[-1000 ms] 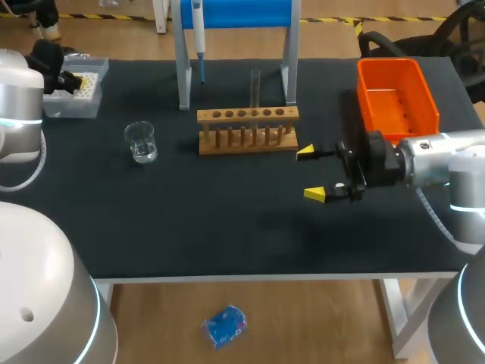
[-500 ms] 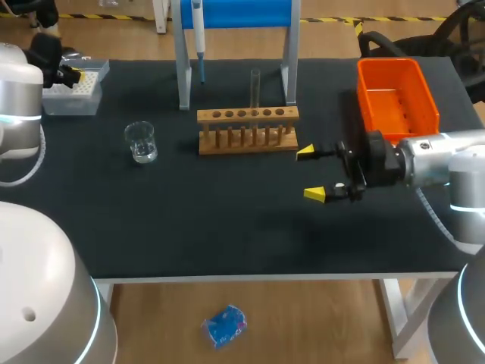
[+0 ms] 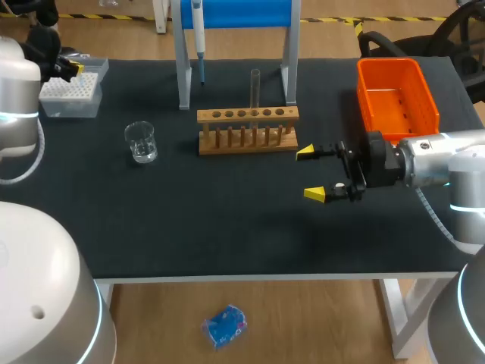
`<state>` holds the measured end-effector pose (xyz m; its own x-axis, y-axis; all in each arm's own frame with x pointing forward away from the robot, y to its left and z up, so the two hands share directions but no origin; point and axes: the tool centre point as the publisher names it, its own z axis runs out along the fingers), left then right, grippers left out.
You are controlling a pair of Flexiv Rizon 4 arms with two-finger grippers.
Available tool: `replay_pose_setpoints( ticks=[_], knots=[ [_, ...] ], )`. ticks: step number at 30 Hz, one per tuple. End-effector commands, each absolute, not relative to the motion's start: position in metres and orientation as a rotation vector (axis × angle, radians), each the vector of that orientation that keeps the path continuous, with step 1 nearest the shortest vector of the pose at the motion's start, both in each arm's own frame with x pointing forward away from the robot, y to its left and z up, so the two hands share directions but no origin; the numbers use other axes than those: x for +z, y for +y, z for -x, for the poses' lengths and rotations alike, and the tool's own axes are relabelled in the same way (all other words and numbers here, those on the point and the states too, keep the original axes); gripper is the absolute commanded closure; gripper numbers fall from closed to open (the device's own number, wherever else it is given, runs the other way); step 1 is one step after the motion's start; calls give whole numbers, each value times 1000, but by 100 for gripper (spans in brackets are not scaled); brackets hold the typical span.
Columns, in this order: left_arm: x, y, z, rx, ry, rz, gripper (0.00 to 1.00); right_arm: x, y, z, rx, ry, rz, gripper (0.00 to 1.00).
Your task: Invert the test tube, pick up the pipette, mount the tip to pipette, aspirate from beaker and dispense into the tube, eject the tip, return the pipette, and cap with the stopper.
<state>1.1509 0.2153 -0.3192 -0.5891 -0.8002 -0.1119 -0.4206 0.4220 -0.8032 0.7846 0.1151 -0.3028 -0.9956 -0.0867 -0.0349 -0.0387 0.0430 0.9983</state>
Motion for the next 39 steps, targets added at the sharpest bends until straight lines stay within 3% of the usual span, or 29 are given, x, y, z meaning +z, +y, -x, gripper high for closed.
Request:
replay_pose_setpoints(
  ticks=[1,18,30,39],
  knots=[
    [-305,214,-1143,-1035,2192,1030,100,-303,115,-784,-2145,-2247,-133,0],
    [-230,174,-1098,-1012,2269,885,100,-303,115,-784,-2145,-2247,-133,0],
    [-163,71,-994,-1144,2358,694,100,-303,115,-784,-2145,-2247,-133,0],
    [-158,-6,-933,-1134,2510,533,100,-303,115,-784,-2145,-2247,-133,0]
  ],
)
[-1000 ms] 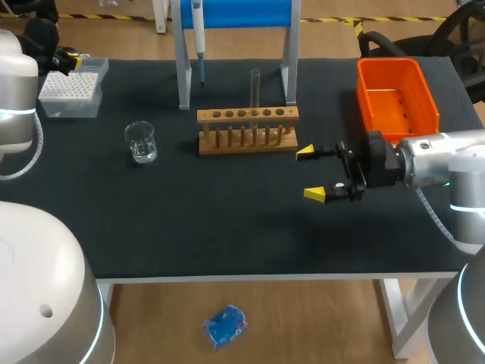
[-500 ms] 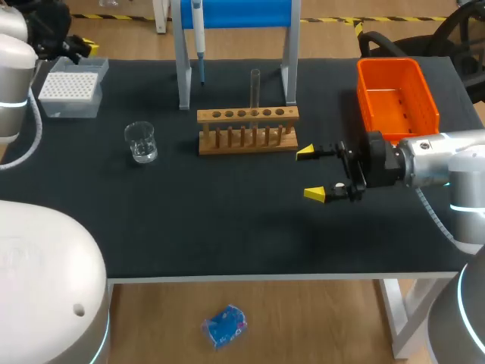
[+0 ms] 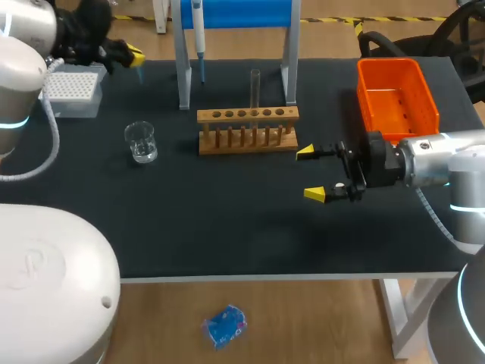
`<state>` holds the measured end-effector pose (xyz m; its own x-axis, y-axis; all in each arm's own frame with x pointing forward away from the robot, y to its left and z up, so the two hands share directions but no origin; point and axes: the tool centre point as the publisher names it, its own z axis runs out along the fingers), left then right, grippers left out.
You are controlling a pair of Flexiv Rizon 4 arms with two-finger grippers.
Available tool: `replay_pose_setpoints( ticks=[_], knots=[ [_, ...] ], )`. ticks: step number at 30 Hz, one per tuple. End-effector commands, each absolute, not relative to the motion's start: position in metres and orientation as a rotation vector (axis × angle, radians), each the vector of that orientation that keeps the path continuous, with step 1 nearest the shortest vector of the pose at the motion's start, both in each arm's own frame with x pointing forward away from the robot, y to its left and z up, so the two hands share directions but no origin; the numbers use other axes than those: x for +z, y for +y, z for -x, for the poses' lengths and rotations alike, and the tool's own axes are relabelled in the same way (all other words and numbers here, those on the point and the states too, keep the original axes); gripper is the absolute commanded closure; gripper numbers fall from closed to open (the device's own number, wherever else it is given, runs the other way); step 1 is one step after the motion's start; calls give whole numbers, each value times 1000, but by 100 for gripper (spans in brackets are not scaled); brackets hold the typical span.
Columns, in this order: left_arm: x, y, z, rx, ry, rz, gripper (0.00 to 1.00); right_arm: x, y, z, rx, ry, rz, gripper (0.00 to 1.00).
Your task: Invert the test tube, pick up the pipette, mount the tip to pipette, aspirate from beaker and dispense into the tube, eject the tip, return the pipette, and cap with the stopper.
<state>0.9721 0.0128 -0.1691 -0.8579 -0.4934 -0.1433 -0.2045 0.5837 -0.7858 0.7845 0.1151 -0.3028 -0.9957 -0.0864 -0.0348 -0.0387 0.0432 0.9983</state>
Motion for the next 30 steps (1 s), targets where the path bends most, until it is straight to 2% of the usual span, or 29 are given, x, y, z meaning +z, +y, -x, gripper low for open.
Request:
replay_pose_setpoints(
  ticks=[1,5,23,30],
  knots=[
    [-159,-15,-927,-1149,2529,500,100,-303,115,-784,-2145,-2247,-133,0],
    [-164,-32,-918,-1203,2559,452,100,-303,115,-784,-2145,-2247,-133,0],
    [-164,-32,-918,-1203,2559,452,100,-303,115,-784,-2145,-2247,-133,0],
    [-177,-83,-891,-1258,2642,364,100,-303,120,-787,-2128,-2251,-141,0]
  ],
)
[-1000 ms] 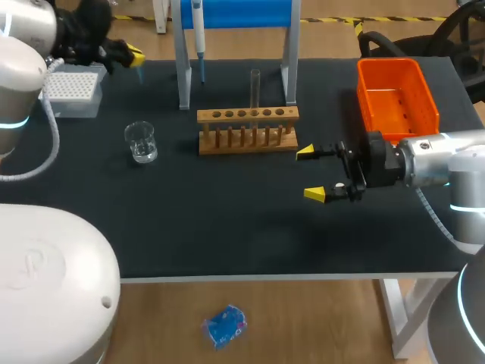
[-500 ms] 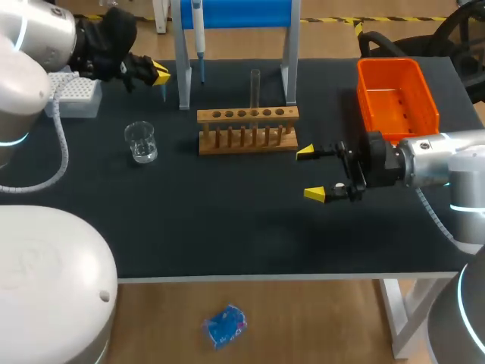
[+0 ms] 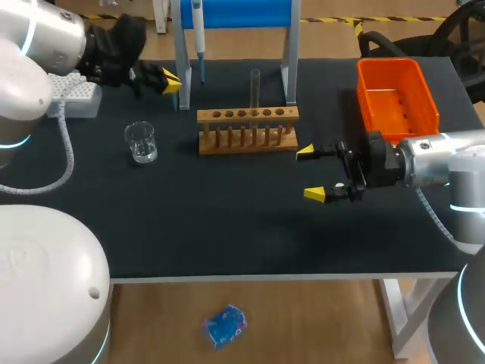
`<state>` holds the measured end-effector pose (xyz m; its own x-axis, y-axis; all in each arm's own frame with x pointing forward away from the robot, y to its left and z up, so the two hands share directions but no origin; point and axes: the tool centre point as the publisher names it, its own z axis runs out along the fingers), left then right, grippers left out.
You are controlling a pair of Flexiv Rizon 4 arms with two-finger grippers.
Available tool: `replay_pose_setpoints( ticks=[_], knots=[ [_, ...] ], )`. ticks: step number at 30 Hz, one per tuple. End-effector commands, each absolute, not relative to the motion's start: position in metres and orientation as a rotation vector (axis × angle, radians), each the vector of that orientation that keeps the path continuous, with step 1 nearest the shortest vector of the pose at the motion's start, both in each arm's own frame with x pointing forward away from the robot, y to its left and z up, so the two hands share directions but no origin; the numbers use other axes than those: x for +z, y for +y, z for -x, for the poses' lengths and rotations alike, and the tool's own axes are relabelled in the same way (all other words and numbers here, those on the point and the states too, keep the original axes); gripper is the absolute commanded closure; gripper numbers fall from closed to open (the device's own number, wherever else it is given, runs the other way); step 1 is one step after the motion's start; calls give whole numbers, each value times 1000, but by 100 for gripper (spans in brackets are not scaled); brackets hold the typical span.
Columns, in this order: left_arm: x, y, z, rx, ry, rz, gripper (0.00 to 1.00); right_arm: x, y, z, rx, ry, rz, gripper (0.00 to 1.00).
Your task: Invert the test tube, pick up the pipette, mount the tip to pipette, aspirate from beaker and dispense into the tube, eject the tip, return the pipette, and cap with the stopper.
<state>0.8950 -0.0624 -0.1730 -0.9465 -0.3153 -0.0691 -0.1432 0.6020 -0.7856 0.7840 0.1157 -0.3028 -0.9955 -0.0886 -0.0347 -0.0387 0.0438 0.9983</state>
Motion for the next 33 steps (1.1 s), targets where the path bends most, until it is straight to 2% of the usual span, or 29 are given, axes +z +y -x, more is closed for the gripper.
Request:
replay_pose_setpoints(
  ticks=[1,15,33],
  knots=[
    [-178,-90,-888,-1274,2654,341,100,-304,123,-789,-2122,-2251,-141,0],
    [-188,-155,-843,-1327,2702,207,100,-300,151,-800,-2138,-2207,-175,0],
    [-197,-165,-837,-1291,2701,216,100,-300,153,-803,-2136,-2183,-182,0]
  ],
)
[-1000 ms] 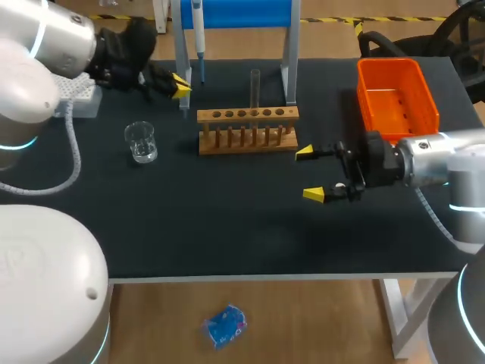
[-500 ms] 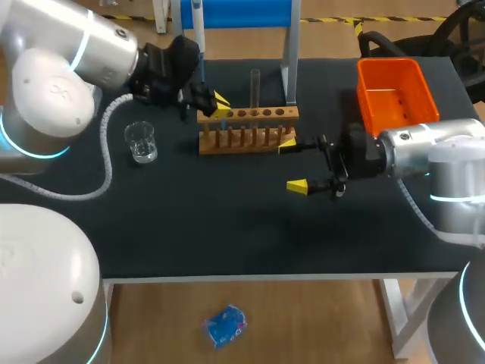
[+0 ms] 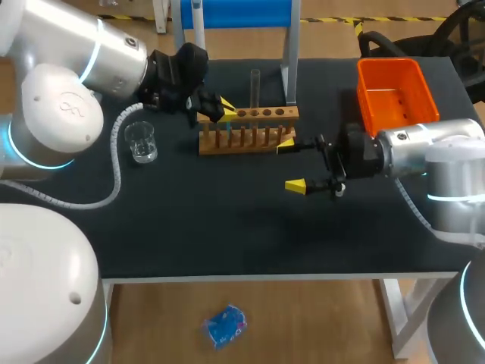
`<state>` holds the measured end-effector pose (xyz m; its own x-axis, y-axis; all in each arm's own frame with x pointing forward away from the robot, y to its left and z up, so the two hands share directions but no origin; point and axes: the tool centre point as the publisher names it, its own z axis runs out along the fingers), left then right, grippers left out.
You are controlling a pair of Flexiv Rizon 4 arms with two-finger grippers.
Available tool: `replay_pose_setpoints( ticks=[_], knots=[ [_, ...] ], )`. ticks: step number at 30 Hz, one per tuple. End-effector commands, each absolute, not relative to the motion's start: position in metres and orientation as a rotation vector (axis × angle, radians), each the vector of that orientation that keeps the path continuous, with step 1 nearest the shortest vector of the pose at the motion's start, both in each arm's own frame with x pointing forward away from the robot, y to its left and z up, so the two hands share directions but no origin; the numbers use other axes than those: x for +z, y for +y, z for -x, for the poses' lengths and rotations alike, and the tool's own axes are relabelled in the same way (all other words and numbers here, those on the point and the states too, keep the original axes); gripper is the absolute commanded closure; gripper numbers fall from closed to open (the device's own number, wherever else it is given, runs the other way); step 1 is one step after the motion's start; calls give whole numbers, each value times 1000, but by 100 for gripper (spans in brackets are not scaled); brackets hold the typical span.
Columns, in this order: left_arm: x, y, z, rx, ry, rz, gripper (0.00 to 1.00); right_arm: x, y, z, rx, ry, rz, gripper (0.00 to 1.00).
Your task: Invert the test tube, pick up the pipette, mount the tip to pipette, aspirate from beaker and dispense into the tube, eject the tip, return the pipette, and cap with the stopper.
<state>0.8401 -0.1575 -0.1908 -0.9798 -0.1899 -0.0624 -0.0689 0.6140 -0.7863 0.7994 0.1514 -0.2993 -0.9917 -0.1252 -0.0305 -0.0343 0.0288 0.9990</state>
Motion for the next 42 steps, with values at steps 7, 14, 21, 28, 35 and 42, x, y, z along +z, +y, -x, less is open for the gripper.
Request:
replay_pose_setpoints(
  ticks=[7,14,21,28,35,42],
  knots=[
    [-217,-192,-825,-1325,2729,192,100,-299,160,-815,-2104,-2185,-173,0],
    [-230,-209,-818,-1363,2719,170,100,-296,168,-821,-2116,-2182,-163,0],
    [-237,-218,-815,-1370,2718,151,100,-292,178,-822,-2126,-2169,-174,0],
    [-242,-222,-817,-1365,2720,151,100,-288,182,-819,-2118,-2168,-187,0],
    [-244,-226,-817,-1377,2718,144,100,-288,186,-821,-2120,-2155,-186,19],
    [-247,-230,-818,-1380,2727,144,100,-287,191,-821,-2120,-2140,-195,40]
  ],
)
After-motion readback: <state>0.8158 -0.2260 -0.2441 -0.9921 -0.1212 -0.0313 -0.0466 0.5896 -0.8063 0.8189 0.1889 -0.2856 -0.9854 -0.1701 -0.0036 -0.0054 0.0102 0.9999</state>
